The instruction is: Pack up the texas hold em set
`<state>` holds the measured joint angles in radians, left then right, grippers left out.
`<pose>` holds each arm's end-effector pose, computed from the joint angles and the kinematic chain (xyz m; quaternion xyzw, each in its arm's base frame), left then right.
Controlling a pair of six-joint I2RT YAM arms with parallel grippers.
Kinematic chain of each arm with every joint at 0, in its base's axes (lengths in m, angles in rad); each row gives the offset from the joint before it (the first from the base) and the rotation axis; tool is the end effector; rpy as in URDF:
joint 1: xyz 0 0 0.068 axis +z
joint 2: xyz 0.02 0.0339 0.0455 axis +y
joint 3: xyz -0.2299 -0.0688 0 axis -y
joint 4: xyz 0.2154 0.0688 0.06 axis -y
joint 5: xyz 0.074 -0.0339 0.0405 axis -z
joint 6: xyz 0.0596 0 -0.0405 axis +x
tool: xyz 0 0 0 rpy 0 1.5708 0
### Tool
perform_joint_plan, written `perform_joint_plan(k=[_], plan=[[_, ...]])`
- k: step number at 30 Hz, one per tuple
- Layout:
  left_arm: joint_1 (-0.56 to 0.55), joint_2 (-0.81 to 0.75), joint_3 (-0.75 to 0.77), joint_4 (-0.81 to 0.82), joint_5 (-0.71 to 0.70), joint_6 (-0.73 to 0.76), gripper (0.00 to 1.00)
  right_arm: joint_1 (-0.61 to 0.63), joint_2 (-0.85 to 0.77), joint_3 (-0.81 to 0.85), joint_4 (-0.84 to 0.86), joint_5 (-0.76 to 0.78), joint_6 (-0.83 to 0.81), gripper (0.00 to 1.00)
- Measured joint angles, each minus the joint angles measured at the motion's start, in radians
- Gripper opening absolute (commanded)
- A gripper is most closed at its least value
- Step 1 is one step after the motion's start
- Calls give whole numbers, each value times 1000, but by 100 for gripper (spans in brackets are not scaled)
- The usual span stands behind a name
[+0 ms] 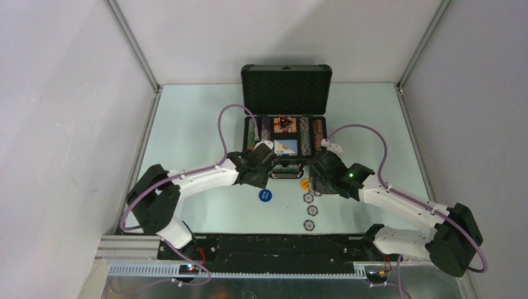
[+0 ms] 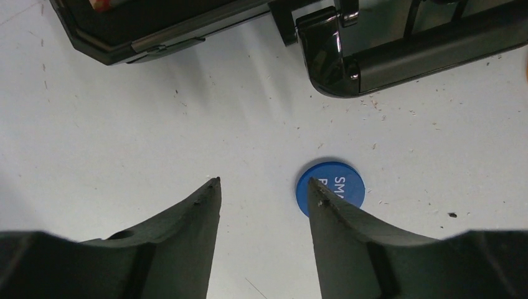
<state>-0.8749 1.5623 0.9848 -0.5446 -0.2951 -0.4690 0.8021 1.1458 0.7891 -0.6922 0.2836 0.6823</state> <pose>0.1980 -0.2100 0.1580 0.1623 0.9511 -0.0248 0.2614 0.1604 0.1418 0.1902 -0.0209 0.9569 0.0720 0.2805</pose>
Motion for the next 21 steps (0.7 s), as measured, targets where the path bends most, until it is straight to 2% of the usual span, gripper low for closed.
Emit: perform_joint_plan(k=[6,21], plan=[[-1,20,-8,-11,14,-2,74,0,-5,0,-9,8,3,69],[-64,73,-15,-2,66,-39,75,-9,-7,-1,-25,24,14,69]])
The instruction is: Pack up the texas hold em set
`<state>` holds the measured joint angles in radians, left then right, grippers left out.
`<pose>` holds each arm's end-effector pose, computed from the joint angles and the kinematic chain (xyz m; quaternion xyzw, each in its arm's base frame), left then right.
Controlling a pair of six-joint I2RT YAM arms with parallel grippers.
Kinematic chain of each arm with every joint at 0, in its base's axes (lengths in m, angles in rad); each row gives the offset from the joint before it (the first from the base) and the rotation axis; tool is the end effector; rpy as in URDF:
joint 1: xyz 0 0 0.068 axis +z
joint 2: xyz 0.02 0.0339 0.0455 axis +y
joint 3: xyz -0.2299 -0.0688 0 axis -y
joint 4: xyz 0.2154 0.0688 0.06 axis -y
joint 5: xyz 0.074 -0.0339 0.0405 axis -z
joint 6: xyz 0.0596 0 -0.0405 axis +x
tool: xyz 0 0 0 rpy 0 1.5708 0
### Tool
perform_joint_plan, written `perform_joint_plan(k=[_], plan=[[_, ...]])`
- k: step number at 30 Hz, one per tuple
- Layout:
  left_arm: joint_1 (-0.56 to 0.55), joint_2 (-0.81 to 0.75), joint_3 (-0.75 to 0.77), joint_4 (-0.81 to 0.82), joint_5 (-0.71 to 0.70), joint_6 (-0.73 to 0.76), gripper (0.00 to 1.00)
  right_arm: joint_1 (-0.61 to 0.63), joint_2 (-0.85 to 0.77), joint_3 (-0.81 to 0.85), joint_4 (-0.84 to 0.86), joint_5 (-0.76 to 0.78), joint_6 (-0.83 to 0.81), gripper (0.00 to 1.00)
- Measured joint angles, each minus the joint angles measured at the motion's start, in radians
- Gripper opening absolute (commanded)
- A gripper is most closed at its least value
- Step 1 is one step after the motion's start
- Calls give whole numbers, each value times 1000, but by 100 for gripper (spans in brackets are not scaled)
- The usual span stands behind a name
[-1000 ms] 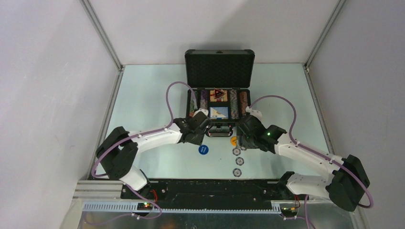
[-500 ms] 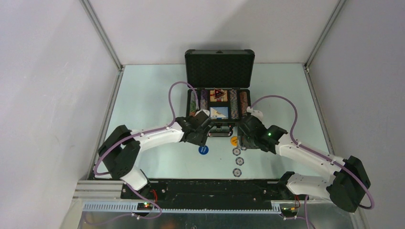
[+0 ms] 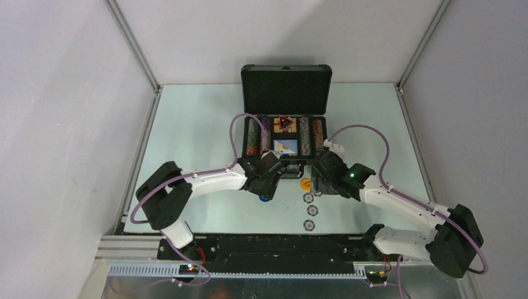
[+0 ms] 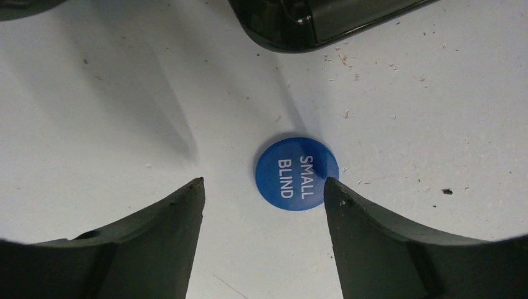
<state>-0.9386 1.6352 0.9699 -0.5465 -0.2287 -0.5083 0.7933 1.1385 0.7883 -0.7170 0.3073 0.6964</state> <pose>0.1809 -0.2241 0.1335 0.1888 0.9593 -0.0333 0.2073 0.1600 0.1368 0.1901 -0.0083 0.9578 0.0579 0.2815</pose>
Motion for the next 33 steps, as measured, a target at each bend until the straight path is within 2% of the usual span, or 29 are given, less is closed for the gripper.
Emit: perform_joint_plan(k=[9,21,33], plan=[[-13,32,2,31,15,-16,70,-92,-67,-55,-13,-13,7,69],[-23,52,9,41,39,-16,73,-110,-94,-71,-15,-33,4,69],[-25,62,17,41,49,-14,63,-110,-95,-72,-11,-40,2,69]])
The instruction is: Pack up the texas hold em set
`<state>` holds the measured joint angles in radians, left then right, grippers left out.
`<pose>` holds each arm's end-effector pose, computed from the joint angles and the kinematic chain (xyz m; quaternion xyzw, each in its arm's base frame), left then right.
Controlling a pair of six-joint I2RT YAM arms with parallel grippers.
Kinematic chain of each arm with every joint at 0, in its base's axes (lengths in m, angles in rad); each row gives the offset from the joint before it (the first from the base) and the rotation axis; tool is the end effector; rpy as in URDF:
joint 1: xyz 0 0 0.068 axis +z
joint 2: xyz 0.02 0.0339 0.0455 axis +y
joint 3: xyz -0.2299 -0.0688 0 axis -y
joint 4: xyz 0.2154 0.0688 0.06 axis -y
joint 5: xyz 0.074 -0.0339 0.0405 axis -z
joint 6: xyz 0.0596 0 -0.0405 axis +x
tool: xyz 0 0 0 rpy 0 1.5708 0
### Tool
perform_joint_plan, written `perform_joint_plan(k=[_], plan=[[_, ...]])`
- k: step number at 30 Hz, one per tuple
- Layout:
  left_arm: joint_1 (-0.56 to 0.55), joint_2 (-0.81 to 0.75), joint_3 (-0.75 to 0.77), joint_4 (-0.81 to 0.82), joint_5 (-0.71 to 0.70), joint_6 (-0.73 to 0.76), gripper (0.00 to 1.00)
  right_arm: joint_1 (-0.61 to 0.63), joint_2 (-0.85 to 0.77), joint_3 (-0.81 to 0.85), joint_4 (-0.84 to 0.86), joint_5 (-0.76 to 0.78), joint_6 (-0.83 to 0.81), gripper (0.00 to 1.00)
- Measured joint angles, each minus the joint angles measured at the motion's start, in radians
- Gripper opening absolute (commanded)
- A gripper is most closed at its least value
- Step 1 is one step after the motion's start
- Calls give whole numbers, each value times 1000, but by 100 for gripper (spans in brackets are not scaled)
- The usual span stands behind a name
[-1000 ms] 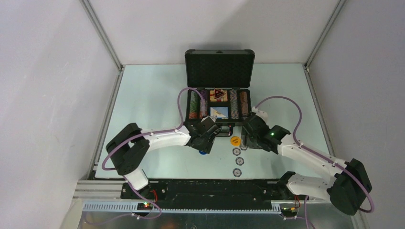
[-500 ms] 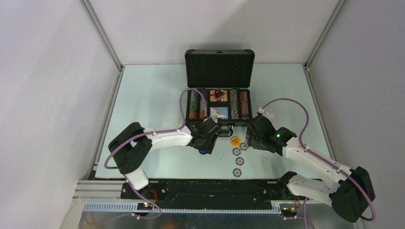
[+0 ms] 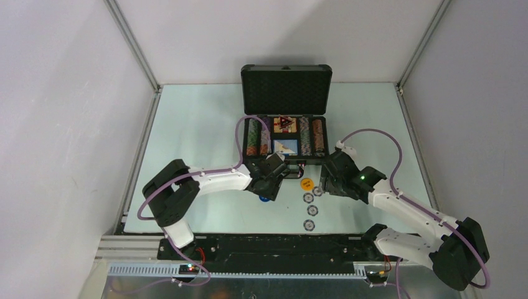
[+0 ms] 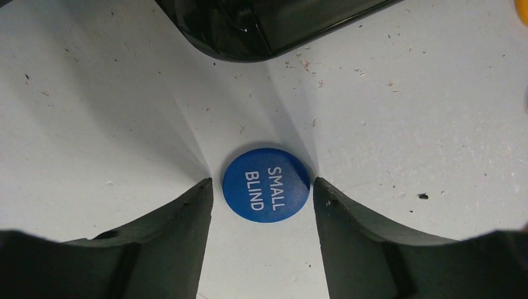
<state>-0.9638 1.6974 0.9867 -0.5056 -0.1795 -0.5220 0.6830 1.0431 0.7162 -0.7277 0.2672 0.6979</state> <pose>0.1784 -0.2383 0.1221 0.1994 0.9600 -0.0538 0.1890 0.1592 0.1092 0.1854 0.0411 0.9580 0.0618 0.2771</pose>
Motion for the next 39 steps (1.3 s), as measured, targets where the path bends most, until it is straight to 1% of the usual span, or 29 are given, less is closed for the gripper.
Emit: perform_joint_plan(k=[14,26,34,39], plan=[[0,10,10,-2,-1,7,54,0,0,-16,7,-7,0,69],[-1,8,23,-25,0,8,55,0,-2,-16,12,-7,0,69],[-1,8,109,-70,-2,26,56,0,-17,-16,10,-6,0,70],[-1,7,132,-88,-14,35,57,0,-18,-16,10,-6,0,70]])
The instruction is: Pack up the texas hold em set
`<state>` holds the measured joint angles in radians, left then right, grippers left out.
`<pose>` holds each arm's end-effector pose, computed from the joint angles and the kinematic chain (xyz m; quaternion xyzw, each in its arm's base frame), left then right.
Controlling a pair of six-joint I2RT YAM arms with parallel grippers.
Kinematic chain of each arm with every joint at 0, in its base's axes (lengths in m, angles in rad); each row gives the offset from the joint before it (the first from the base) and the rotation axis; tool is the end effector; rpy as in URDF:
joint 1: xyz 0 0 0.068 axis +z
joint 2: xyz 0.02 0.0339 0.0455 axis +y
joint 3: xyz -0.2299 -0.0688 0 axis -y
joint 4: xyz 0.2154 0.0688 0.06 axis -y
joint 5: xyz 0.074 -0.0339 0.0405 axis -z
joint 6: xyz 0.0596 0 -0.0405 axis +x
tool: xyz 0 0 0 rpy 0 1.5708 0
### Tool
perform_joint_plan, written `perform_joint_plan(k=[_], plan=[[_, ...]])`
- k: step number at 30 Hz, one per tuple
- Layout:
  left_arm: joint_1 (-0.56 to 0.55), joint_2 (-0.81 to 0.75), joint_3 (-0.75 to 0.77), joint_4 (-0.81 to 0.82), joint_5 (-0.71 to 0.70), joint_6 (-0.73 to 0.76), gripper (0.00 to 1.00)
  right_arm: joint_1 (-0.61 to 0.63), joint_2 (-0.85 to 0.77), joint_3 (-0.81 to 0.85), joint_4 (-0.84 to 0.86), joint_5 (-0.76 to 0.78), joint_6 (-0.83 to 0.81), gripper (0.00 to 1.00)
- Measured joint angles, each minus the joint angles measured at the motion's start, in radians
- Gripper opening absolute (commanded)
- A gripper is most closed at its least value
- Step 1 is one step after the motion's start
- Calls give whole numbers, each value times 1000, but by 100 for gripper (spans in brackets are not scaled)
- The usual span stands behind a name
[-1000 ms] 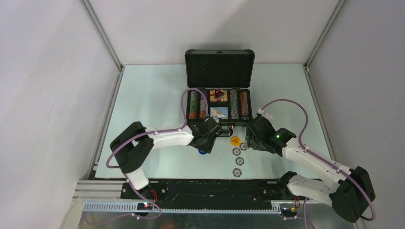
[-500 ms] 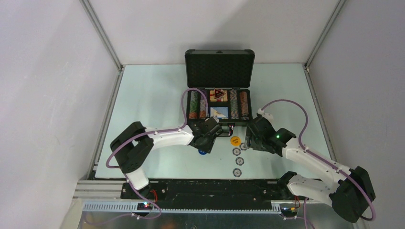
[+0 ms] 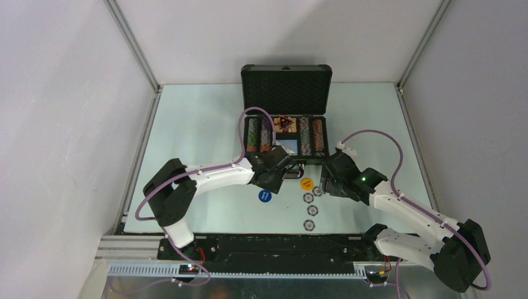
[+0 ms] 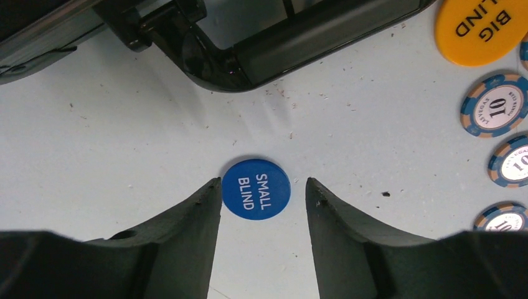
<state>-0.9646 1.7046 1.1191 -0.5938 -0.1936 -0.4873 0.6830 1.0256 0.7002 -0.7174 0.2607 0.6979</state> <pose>0.1883 -0.2514 0.1499 0.2125 0.9531 -0.0576 0.2077 0.1573 0.1082 0.1844 0.0410 0.9569 0.0680 0.2794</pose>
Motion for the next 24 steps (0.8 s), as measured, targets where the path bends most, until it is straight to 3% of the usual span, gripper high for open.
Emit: perform_joint_plan(k=[7,14,19,24], plan=[[37,-85,-29,-30,-15,10,61,0,2,-1,2,-10,0,69],[230,-414,-93,-71,-19,29,69,52,116,16,47,-51,5,70],[370,-638,-92,-92,-30,63,72,217,419,261,23,-65,-1,74],[452,-738,-97,-123,-34,110,74,307,684,586,5,-121,-39,80]])
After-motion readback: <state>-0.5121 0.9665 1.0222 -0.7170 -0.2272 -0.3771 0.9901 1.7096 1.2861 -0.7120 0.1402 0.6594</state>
